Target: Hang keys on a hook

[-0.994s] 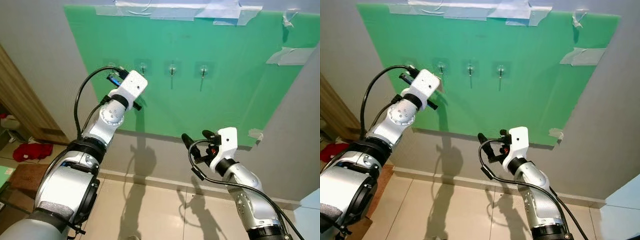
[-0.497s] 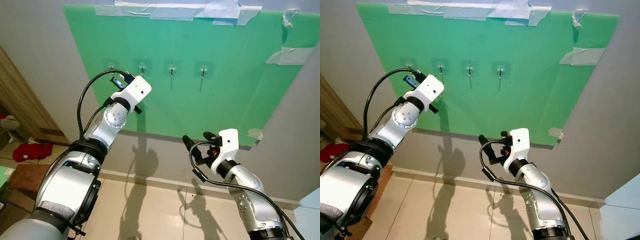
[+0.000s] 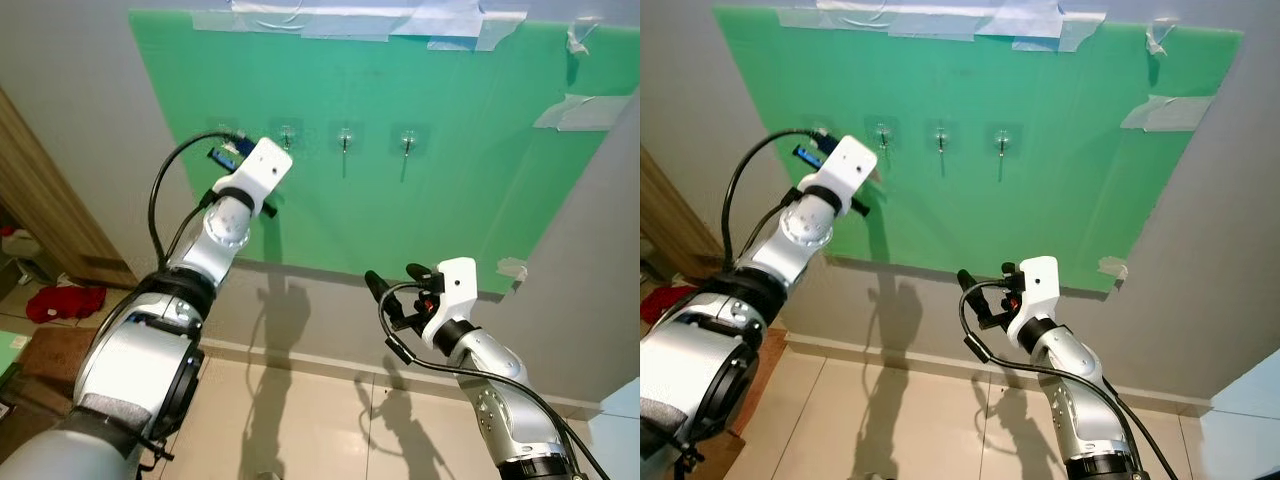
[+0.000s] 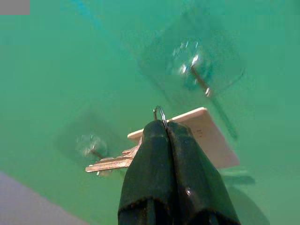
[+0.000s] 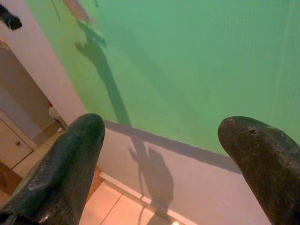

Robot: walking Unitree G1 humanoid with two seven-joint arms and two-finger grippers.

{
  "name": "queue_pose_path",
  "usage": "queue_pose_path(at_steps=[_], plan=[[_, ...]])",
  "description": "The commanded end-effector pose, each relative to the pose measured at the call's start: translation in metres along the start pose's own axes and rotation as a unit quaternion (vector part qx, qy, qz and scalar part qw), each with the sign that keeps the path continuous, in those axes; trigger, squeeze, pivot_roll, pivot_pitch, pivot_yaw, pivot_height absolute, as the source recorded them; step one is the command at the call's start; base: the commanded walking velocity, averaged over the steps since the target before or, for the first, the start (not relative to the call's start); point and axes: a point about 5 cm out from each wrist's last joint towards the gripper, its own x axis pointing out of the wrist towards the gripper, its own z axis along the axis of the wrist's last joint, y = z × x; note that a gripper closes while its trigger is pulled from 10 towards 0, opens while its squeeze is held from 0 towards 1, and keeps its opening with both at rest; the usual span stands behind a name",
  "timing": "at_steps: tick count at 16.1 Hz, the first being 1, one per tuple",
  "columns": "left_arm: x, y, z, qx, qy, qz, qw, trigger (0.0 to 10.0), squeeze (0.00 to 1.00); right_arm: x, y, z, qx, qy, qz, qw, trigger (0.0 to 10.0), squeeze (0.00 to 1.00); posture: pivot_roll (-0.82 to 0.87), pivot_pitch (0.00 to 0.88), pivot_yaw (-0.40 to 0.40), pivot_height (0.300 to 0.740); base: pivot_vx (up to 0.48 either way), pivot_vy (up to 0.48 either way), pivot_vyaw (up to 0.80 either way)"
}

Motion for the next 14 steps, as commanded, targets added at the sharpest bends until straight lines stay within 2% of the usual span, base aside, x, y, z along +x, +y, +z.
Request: queue_pose_path(at_steps=[1, 4, 9, 14], plan=[[0.0034, 0.0034, 0.0055, 0.008, -0.001, 0.005, 1.0, 0.0, 0.0, -0.0005, 0.0023, 0.0039, 0.0, -0.007, 0.002, 1.0, 10.0, 0.0, -0.06, 0.0, 0.103, 0.74, 0.0, 0.0, 0.0], [0.0065, 0.0003, 0.0108, 0.006, 0.004, -0.008, 1.0, 0.0, 0.0, -0.0016, 0.0035, 0.0029, 0.001, -0.007, 0.0, 1.0, 10.0, 0.0, -0.07, 0.0, 0.113, 0.74, 0.0, 0.0, 0.0], [0.0069, -0.0035, 0.008, 0.03, 0.021, -0.02, 0.999, 0.0, 0.0, -0.0039, 0.0034, 0.0019, 0.003, -0.007, -0.004, 1.0, 10.0, 0.0, -0.08, 0.0, 0.125, 0.74, 0.0, 0.0, 0.0], [0.0084, -0.0026, 0.0111, 0.039, 0.018, -0.024, 0.999, 0.0, 0.0, -0.0048, 0.0049, 0.0007, 0.005, -0.007, -0.006, 1.0, 10.0, 0.0, -0.09, 0.0, 0.134, 0.74, 0.0, 0.0, 0.0]])
